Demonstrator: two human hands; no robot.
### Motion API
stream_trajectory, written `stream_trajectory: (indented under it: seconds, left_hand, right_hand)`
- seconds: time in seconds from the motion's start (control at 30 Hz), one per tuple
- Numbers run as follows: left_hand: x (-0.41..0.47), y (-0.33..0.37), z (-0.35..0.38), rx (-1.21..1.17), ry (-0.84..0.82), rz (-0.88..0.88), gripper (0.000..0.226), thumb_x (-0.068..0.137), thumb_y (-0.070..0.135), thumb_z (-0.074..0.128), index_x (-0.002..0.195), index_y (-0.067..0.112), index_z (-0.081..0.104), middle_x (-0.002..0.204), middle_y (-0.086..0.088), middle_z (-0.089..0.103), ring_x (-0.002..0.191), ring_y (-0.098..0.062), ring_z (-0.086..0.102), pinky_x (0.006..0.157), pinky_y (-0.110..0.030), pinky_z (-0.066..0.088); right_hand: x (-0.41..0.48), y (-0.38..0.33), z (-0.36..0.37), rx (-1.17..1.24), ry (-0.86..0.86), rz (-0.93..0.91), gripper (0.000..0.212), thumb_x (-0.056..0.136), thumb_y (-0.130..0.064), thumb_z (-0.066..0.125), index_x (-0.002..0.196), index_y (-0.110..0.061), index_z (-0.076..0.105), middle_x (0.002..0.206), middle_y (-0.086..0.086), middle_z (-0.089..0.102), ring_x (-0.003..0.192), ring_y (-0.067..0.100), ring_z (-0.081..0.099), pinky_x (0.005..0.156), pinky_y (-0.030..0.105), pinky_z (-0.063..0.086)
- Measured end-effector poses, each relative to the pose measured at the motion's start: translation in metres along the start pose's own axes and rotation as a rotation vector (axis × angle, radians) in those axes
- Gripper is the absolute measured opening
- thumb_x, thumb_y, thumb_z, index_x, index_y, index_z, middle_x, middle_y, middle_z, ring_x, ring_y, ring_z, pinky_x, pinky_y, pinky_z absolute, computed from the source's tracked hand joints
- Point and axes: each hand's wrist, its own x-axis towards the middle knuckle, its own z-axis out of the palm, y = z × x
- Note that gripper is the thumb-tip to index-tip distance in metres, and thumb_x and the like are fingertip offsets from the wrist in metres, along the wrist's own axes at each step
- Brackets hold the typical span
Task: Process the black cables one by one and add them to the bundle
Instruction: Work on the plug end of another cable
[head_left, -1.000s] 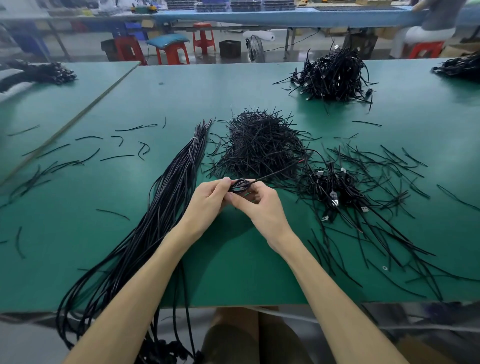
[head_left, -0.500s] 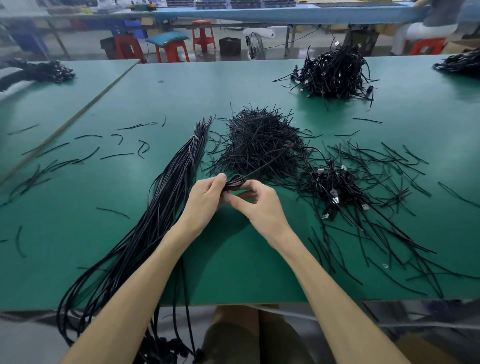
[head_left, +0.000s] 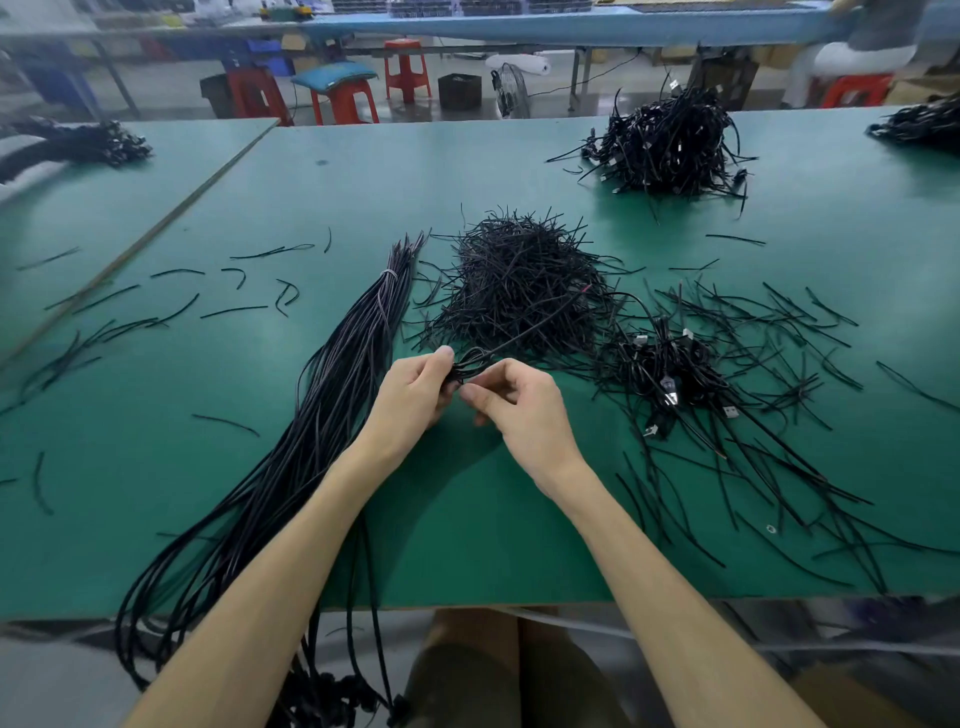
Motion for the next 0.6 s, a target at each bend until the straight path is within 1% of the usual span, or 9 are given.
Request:
stream_trajectory:
  seconds: [0.1,0.17,0.27,0.33,0.37,0.47,0.6]
  left_hand:
    - [-0.0002,-0.0002,-0.0002,0.015,-0.018,0.001,0.049,0.110,0.027,0.042,0.063,0.012,0.045,0.049,0.008,0.035,0.043,-0.008,0.025,0.042,-0.019,0.022]
    - [-0.0016,0.0007,-0.0002,0.010,-0.031,0.020,0.049,0.110,0.028,0.042,0.063,0.013,0.045,0.049,0.007,0.037,0.042,-0.008,0.027,0.041,-0.019,0.023]
    - [-0.0039,0.0022,0.0003,0.067,-0.028,0.115,0.048,0.110,0.033,0.044,0.066,0.015,0.051,0.053,0.002,0.049,0.042,-0.013,0.040,0.039,-0.025,0.033]
    - [-0.0048,0.0027,0.0013,0.111,-0.037,0.170,0.045,0.109,0.036,0.046,0.074,0.010,0.056,0.059,-0.003,0.056,0.048,-0.016,0.049,0.042,-0.028,0.040]
    - [-0.0044,0.0024,0.0014,0.123,-0.042,0.188,0.043,0.109,0.036,0.047,0.077,0.010,0.058,0.061,-0.005,0.057,0.049,-0.016,0.051,0.043,-0.028,0.042]
    - [-0.0037,0.0014,0.0014,0.127,-0.050,0.215,0.034,0.108,0.036,0.049,0.079,0.022,0.062,0.063,-0.003,0.058,0.050,-0.016,0.054,0.044,-0.028,0.043]
    - [-0.0040,-0.0006,0.0013,0.169,-0.048,0.246,0.025,0.106,0.035,0.053,0.087,0.025,0.066,0.067,0.000,0.061,0.051,-0.015,0.056,0.047,-0.026,0.045]
  right_hand:
    - [0.0006,0.0001,-0.0003,-0.005,-0.015,0.006,0.013,0.091,-0.012,0.074,0.083,-0.015,0.065,0.078,0.003,0.072,0.063,0.011,0.064,0.068,0.026,0.055]
    - [0.0008,0.0005,-0.0006,0.009,-0.014,0.012,0.013,0.092,-0.010,0.073,0.083,-0.013,0.064,0.078,0.003,0.072,0.062,0.010,0.064,0.066,0.023,0.053]
    - [0.0012,0.0010,-0.0023,0.074,0.023,0.020,0.012,0.094,-0.010,0.072,0.085,-0.013,0.064,0.076,-0.001,0.070,0.062,0.008,0.063,0.060,0.016,0.046]
    - [0.0013,0.0012,-0.0045,0.137,0.056,0.024,0.011,0.094,-0.011,0.071,0.086,-0.013,0.065,0.077,-0.001,0.071,0.063,0.009,0.063,0.060,0.015,0.045]
    - [0.0012,0.0012,-0.0051,0.158,0.070,0.026,0.010,0.094,-0.011,0.071,0.086,-0.014,0.065,0.078,0.000,0.072,0.063,0.009,0.063,0.059,0.015,0.045]
    - [0.0010,0.0014,-0.0049,0.180,0.102,0.025,0.010,0.094,-0.014,0.072,0.085,-0.013,0.067,0.079,0.003,0.072,0.063,0.009,0.063,0.059,0.016,0.045]
    - [0.0018,0.0020,-0.0050,0.188,0.129,0.034,0.012,0.093,-0.017,0.073,0.085,-0.012,0.067,0.077,0.002,0.070,0.064,0.010,0.062,0.059,0.018,0.046]
